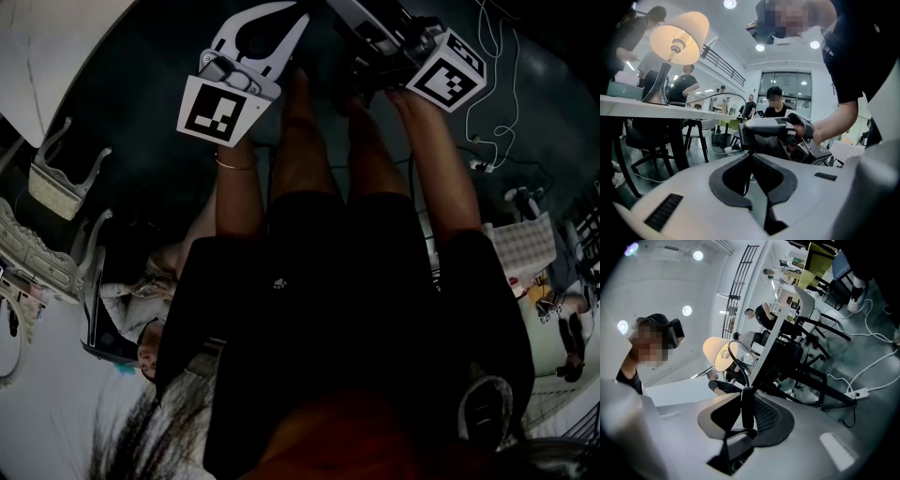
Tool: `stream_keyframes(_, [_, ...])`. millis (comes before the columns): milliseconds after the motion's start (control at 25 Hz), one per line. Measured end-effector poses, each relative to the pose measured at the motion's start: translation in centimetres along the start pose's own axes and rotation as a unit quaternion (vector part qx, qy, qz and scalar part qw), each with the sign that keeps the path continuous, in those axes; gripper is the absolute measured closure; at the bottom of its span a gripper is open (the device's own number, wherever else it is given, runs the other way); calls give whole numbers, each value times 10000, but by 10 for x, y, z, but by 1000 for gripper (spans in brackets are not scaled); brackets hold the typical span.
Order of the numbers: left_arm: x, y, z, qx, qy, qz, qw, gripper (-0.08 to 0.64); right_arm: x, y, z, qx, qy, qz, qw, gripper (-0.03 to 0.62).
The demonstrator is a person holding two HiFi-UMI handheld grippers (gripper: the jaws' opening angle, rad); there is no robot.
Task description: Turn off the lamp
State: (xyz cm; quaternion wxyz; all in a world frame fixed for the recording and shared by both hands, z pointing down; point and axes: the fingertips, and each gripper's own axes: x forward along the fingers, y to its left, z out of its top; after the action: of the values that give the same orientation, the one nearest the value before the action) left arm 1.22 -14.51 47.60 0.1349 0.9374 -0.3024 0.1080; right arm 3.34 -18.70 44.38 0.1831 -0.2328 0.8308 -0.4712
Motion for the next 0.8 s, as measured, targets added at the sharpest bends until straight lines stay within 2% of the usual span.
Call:
stream_keyframes(600, [-1, -1, -1, -32, -19, 2, 10000, 537, -1, 0, -1, 13, 0, -16, 10000, 528])
stream_keyframes(800, [2, -2, -7, 50, 80, 3, 10000, 537, -3, -3, -3, -152, 73, -159, 9997, 528])
